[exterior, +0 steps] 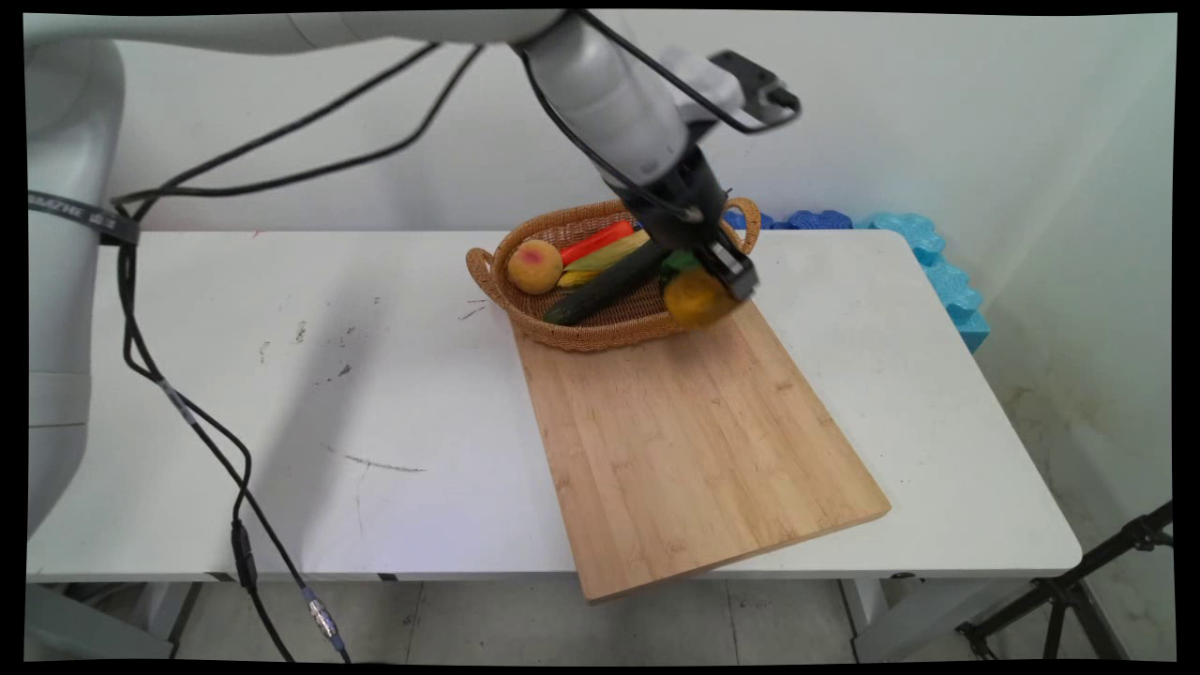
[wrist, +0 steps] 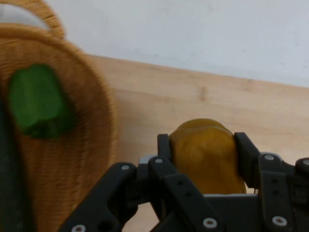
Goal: Place the picked object in the vegetable basket
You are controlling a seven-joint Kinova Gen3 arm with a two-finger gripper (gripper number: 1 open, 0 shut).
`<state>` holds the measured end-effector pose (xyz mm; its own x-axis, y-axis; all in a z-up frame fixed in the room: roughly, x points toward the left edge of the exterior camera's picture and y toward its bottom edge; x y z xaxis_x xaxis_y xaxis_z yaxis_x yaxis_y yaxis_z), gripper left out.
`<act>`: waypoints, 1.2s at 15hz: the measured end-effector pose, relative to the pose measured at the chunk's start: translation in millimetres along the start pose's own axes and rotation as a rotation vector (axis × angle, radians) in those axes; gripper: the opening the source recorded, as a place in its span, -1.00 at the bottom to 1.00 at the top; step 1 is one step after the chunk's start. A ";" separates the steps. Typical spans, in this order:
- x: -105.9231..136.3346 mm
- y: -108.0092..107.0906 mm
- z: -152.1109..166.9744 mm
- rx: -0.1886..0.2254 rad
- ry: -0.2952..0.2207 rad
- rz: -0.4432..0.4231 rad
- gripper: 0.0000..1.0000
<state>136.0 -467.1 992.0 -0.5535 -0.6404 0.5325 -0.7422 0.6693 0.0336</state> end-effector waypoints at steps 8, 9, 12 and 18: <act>-33.8 -63.4 -12.9 0.092 -0.051 -0.049 -1.00; -38.8 -67.8 -9.3 0.097 -0.054 -0.056 -1.00; -53.3 -81.9 5.1 0.116 -0.059 -0.071 -1.00; -69.0 -102.6 32.5 0.148 -0.056 -0.083 -1.00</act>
<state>238.0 -503.8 924.3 -0.5046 -0.7140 0.4853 -0.8317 0.5529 -0.0513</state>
